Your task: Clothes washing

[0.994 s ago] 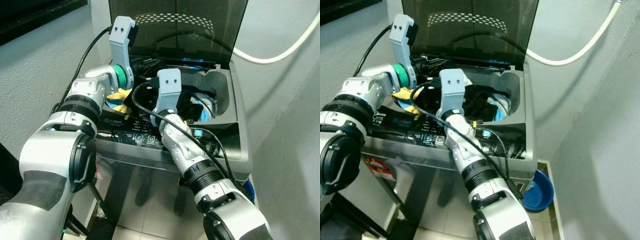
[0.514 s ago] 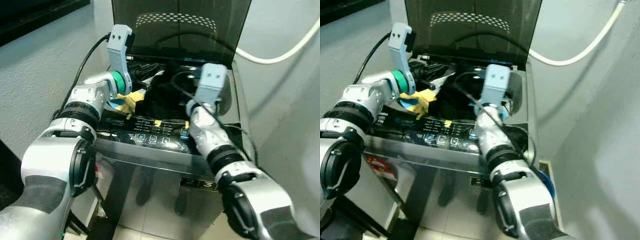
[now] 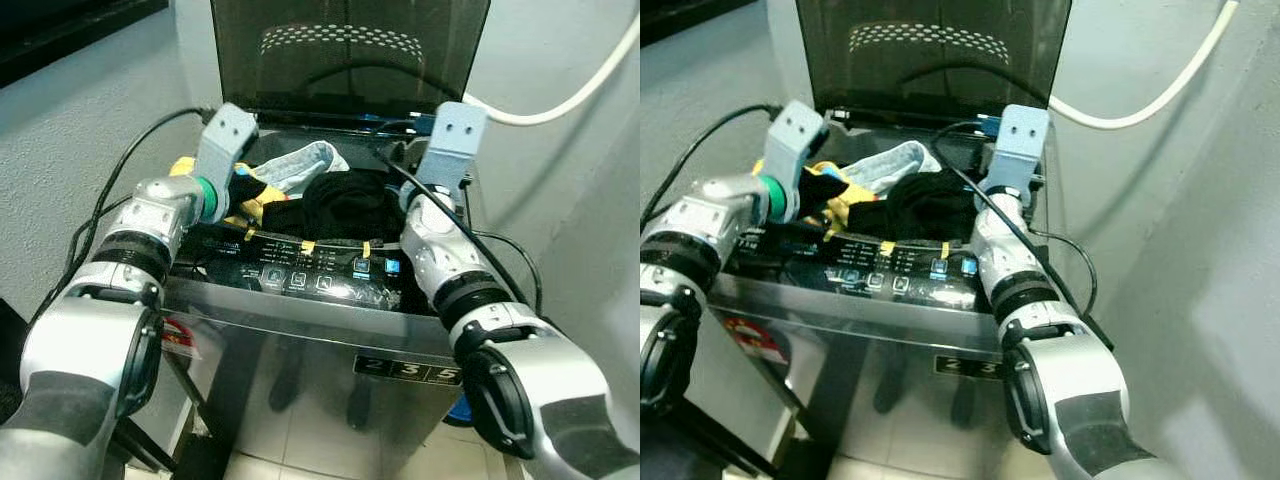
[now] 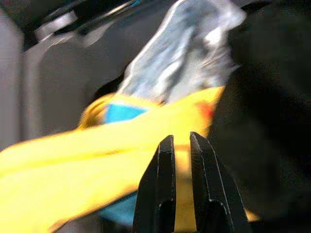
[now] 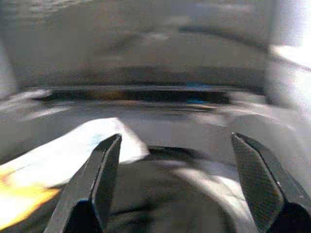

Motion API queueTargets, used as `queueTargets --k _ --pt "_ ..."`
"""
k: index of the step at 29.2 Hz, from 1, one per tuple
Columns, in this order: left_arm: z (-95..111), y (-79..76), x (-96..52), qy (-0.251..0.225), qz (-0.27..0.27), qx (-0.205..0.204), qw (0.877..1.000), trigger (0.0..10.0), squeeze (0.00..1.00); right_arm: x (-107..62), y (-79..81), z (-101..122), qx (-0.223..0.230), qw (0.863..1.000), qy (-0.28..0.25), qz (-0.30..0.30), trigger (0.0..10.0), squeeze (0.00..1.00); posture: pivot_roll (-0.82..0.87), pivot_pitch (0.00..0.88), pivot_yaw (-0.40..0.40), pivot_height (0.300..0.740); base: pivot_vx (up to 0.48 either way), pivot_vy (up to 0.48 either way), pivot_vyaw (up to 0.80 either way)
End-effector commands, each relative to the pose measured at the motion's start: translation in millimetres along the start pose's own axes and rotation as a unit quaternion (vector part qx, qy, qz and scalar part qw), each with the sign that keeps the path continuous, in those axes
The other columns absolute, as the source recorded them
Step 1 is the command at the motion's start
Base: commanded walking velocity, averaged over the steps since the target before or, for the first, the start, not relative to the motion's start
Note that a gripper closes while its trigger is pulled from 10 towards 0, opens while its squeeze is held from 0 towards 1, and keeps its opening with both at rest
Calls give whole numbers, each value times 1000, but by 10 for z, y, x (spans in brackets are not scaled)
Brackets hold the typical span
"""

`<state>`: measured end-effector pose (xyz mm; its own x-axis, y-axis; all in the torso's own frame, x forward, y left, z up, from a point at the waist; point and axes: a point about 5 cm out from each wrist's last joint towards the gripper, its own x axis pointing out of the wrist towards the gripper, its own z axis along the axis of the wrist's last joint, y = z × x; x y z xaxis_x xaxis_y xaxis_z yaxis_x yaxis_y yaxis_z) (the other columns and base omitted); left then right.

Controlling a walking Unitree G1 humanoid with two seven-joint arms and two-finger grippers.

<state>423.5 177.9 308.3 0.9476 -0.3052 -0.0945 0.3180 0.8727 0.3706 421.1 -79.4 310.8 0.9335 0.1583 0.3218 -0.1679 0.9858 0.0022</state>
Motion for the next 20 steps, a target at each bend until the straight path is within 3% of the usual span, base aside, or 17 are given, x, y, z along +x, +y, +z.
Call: queueTargets --k 1,2,4,5,6,11,12,14,15,16,18,19,20 --pt "-79 178 -84 7 54 -25 998 10000 0 -70 461 -55 -85 964 24 249 10000 0 90 126 83 740 0 0 0" --pt "-79 178 -84 7 54 -25 998 10000 0 -70 461 -55 -85 964 24 249 10000 0 90 126 83 740 0 0 0" --pt "-116 240 -129 4 59 -38 998 10000 0 -177 611 -152 -174 912 44 370 10000 0 91 126 82 740 0 0 0" --pt "-116 240 -129 4 59 -38 998 10000 0 -177 611 -152 -174 912 44 370 10000 0 91 126 82 740 0 0 0" --pt "-116 250 -146 -4 49 -36 998 10000 0 -199 610 -157 -198 894 52 399 10000 0 92 125 81 740 0 0 0" --pt "8 223 -172 -48 7 -23 999 10000 0 -183 522 -14 -197 873 73 439 10000 0 99 125 81 740 0 0 0" --pt "61 207 -178 -63 -5 -20 998 10000 0 -182 469 16 -211 863 85 451 10000 0 100 124 82 740 0 0 0" --pt "119 188 -186 -76 -18 -14 997 10000 0 -161 397 58 -232 859 91 446 10000 0 100 124 86 740 0 0 0" --pt "195 155 -201 -98 -39 -14 994 10000 0 -99 304 140 -246 874 90 409 10000 0 99 124 89 740 0 0 0" --pt "195 155 -201 -98 -39 -14 994 10000 0 -99 304 140 -246 874 90 409 10000 0 99 124 89 740 0 0 0" --pt "345 61 -245 -150 -100 -30 983 10000 0 34 131 300 -264 917 70 292 10000 0 100 125 94 740 0 0 0" --pt "345 61 -245 -150 -100 -30 983 10000 0 34 131 300 -264 917 70 292 10000 0 100 125 94 740 0 0 0" --pt "401 -3 -273 -174 -139 -37 974 10000 0 86 42 367 -267 935 59 223 10000 0 100 125 95 740 0 0 0"
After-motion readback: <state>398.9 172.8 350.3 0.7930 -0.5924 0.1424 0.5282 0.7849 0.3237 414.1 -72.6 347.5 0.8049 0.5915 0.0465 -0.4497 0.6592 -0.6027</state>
